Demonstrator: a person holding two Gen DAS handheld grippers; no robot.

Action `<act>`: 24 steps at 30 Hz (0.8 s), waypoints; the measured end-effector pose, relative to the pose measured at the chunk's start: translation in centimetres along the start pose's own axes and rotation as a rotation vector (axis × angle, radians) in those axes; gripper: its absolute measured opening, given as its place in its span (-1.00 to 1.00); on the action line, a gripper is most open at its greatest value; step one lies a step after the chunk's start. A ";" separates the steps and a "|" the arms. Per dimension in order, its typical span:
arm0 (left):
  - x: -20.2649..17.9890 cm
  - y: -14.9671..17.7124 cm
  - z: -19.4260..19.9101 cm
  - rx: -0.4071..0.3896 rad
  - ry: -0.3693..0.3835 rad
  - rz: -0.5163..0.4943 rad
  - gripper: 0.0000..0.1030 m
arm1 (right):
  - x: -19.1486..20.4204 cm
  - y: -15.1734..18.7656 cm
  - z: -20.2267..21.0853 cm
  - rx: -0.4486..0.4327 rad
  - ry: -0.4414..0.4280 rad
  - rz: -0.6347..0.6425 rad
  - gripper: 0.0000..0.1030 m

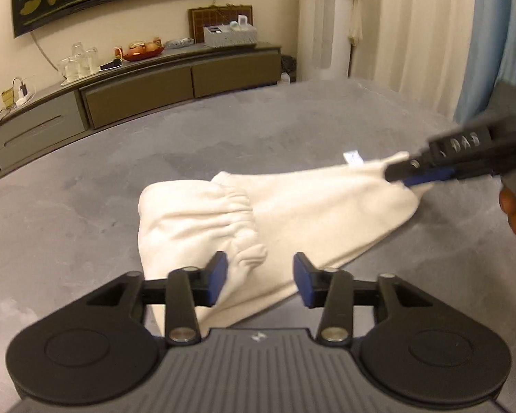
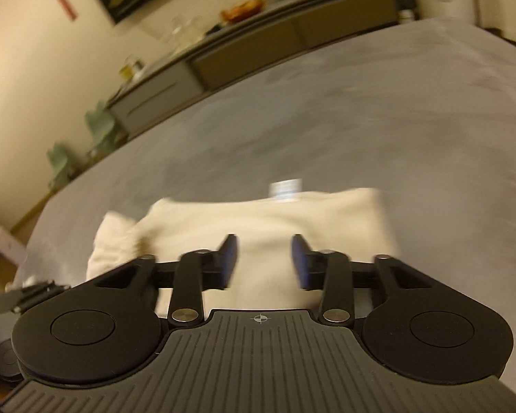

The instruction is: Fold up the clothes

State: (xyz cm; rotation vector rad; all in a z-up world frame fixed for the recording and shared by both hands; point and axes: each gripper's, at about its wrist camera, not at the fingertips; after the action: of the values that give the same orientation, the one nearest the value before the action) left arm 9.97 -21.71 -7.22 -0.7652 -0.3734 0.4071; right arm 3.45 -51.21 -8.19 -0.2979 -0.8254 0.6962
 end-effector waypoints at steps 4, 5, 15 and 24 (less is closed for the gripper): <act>2.0 -0.8 2.1 -0.100 0.016 0.126 0.18 | -1.9 0.1 0.6 -0.040 0.048 -0.033 0.03; 2.6 -1.2 2.0 -0.109 -0.001 0.143 0.21 | -1.7 0.2 0.5 -0.051 0.060 -0.026 0.09; 5.3 0.2 -2.9 0.005 0.046 0.249 0.25 | -1.7 0.9 -0.4 -0.092 0.144 -0.001 0.37; 8.4 2.1 0.0 -0.076 0.148 0.390 0.28 | 0.4 2.2 -0.5 -0.160 0.133 0.095 -0.73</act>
State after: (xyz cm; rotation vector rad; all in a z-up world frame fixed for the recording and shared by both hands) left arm 16.71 -16.26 -7.28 -0.9398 -0.0988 0.7002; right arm 3.00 -49.33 -9.40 -0.5253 -0.7444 0.6923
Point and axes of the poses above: each gripper's, at about its wrist camera, not at the fingertips, and z roughly against the way its jaws point, x to its left, y to its underside, and after that the axes turned 15 degrees about -z, right-handed
